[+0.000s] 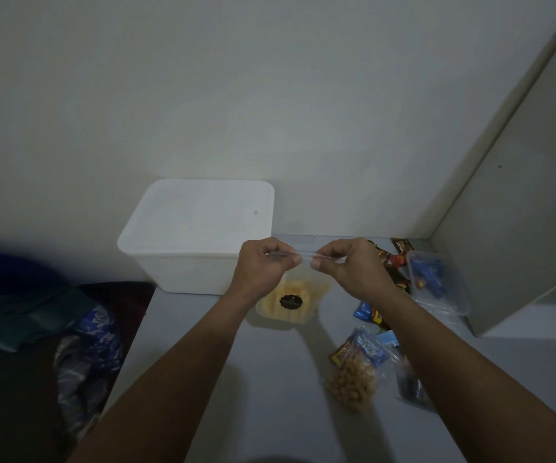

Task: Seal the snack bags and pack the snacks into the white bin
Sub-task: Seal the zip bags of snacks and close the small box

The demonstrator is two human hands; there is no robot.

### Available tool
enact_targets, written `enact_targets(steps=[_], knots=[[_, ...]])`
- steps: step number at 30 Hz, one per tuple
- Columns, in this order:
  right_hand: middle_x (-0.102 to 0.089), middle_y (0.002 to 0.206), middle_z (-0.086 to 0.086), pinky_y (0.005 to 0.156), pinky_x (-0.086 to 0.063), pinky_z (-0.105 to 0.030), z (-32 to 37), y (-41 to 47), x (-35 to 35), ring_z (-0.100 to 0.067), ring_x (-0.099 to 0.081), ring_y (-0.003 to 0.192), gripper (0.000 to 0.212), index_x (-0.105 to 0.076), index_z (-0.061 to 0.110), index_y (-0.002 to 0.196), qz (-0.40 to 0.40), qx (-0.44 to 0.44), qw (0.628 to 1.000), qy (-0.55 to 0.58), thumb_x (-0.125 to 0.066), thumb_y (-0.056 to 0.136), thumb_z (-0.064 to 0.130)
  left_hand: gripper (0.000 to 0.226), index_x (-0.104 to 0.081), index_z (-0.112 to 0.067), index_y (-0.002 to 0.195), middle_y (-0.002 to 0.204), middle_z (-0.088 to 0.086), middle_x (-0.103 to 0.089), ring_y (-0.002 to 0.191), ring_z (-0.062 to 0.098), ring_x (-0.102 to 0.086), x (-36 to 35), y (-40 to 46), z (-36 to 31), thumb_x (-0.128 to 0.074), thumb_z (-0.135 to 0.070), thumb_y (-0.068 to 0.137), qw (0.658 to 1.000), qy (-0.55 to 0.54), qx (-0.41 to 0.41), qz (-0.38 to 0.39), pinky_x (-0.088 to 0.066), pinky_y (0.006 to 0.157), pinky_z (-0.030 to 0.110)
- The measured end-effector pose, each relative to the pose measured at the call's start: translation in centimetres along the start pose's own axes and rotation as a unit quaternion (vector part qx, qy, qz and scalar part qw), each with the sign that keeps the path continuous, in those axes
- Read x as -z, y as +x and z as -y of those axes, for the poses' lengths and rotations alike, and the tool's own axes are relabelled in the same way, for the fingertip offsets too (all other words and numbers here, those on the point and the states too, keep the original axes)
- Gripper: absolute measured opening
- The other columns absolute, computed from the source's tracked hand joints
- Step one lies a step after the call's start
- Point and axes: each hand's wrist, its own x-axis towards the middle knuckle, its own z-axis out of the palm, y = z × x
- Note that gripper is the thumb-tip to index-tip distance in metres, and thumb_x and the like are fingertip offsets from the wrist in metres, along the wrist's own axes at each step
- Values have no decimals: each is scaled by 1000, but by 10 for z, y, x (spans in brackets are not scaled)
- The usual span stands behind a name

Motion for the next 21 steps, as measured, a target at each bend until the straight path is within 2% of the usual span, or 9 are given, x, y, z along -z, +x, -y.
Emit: enact_targets(steps=[2,7,13,17,21], knots=[[-72,80,-2,74,-50,-28,-2,-1,3,-15,-64,79,6,-75,17,83,-5,-9,1000,0,-77,78,22,3,-74,-12,76,70,-5,-70,65,-2,-63,3,1,1,-77,-11,75,1000,-1,-5,-10,-50,65,14],[-71,75,-2,73,-53,-32,-6,0,9,-20,-65,76,6,-77,14,81,-27,-4,999,-27,-78,77,18,8,-77,-11,79,78,1,-74,75,9,-68,6,1,3,-80,-15,72,1000,-27,13,0,-54,74,22],[-74,81,-6,69,-54,-21,-9,0,16,-18,-68,77,14,-76,11,85,6,-32,999,21,-80,75,19,4,-75,-12,73,70,0,-73,69,6,-66,16,6,7,-79,-12,75,998,-52,16,-24,-54,78,25],[-74,77,-9,74,-59,-38,-11,1,19,-26,-70,77,11,-76,9,81,5,-26,1000,-6,-79,76,18,1,-76,-13,76,76,-1,-75,76,4,-68,21,6,10,-76,-14,77,997,-68,22,-1,-53,83,25],[-74,77,-10,76,-60,-43,-10,2,20,-27,-70,76,12,-76,10,81,8,-24,1000,-8,-80,75,20,13,-76,-8,80,77,-7,-75,80,-3,-66,25,6,12,-65,-11,87,997,-72,22,23,-48,82,23]])
